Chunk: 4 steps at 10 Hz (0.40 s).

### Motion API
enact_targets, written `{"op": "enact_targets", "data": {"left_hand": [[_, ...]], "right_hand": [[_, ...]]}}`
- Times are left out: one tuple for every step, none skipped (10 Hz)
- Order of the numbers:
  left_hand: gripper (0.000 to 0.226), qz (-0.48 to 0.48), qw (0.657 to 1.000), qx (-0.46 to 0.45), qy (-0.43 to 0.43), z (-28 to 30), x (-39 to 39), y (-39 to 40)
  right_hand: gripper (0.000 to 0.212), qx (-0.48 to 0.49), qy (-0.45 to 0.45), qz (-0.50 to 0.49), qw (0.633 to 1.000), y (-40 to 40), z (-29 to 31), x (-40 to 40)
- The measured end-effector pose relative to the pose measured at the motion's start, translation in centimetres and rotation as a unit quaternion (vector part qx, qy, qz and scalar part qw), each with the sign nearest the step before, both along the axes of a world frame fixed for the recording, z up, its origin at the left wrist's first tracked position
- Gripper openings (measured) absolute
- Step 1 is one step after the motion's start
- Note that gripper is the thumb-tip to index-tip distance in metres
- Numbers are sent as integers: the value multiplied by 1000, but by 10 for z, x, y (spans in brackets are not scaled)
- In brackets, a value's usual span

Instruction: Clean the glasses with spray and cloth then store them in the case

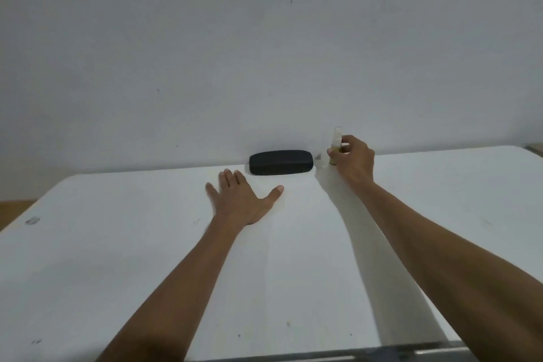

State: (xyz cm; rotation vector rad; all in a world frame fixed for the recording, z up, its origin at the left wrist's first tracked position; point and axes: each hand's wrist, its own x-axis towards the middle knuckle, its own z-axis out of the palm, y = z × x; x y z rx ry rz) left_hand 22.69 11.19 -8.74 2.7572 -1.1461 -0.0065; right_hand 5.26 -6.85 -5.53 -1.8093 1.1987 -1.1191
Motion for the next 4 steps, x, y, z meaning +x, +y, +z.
{"op": "enact_targets", "data": {"left_hand": [[134, -1, 1000, 5, 3, 1, -1, 0], [133, 1, 1000, 13, 5, 2, -2, 0], [133, 1, 1000, 14, 4, 4, -4, 2], [132, 7, 1000, 12, 3, 4, -4, 2]], "right_hand": [[26, -4, 2, -3, 1000, -3, -5, 5], [26, 2, 4, -9, 1000, -6, -9, 8], [38, 32, 5, -2, 999, -3, -5, 6], [52, 54, 1, -13, 998, -1, -2, 1]]}}
